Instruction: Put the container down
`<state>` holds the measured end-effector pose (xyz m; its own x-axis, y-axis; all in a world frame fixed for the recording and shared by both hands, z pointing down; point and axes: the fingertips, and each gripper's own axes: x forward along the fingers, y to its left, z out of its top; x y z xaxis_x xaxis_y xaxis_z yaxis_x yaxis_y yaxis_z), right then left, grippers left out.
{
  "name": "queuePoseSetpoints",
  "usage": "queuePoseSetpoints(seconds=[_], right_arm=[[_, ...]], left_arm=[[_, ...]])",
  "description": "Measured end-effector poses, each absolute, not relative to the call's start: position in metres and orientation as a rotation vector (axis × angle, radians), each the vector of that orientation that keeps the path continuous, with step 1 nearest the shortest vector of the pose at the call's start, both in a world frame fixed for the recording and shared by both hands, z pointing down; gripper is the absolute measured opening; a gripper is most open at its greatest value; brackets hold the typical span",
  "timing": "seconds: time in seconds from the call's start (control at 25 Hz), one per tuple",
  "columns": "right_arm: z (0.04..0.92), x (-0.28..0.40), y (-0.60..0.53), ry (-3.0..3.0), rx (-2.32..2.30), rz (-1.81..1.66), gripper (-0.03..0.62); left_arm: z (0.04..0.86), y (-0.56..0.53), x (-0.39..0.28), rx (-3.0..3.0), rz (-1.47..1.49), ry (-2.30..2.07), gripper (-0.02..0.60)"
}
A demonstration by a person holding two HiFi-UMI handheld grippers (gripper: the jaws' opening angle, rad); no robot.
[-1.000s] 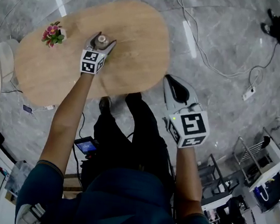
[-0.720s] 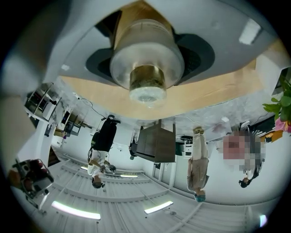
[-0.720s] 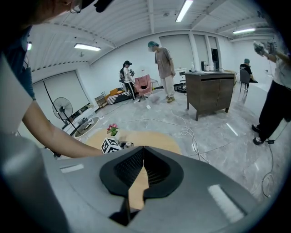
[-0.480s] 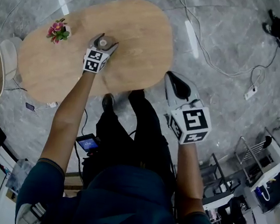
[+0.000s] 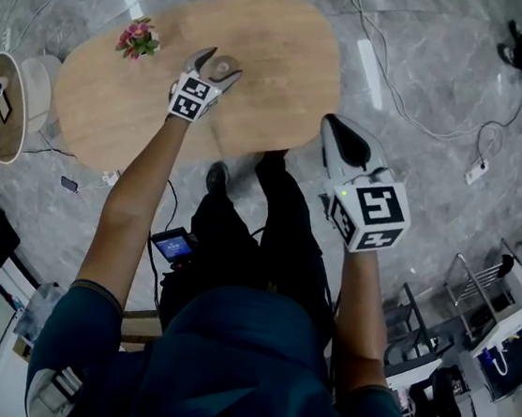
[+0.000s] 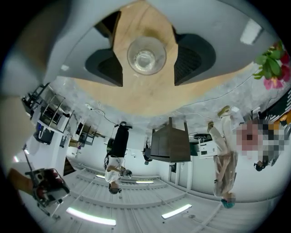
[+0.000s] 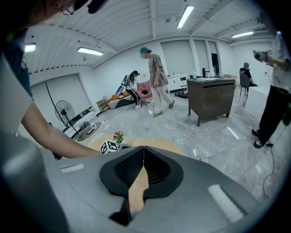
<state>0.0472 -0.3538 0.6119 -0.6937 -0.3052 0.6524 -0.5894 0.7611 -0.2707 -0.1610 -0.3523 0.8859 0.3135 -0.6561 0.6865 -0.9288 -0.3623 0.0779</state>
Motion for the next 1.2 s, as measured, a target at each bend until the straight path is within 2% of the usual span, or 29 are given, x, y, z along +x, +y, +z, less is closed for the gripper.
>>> queuePoseSetpoints(seconds=[0.2, 0.28, 0.48, 0.8, 1.2], right_arm=[[0.568, 0.031, -0.348, -2.421, 0.684, 0.581, 0.011], [0.548, 0.022, -0.342, -2.449, 0.691, 0.565, 0.011], [0.498, 0.007, -0.331, -2.513, 0.7, 0.515, 0.011], [0.42, -0.019, -0.294, -2.61, 0.72, 0.417, 0.009], [0.328, -0.038, -0.236, -2.724, 0.738, 0.268, 0.009]], left_arm=[[0.808, -0.359, -0.178, 2.222, 0.739, -1.461, 0.323], [0.771, -0.354, -0.188, 2.282, 0.733, -1.482, 0.261], [0.672, -0.338, -0.21, 2.422, 0.725, -1.575, 0.206], [0.515, -0.273, -0.261, 2.481, 0.569, -1.768, 0.003], [0.361, -0.18, -0.301, 2.461, 0.352, -1.961, 0.0]])
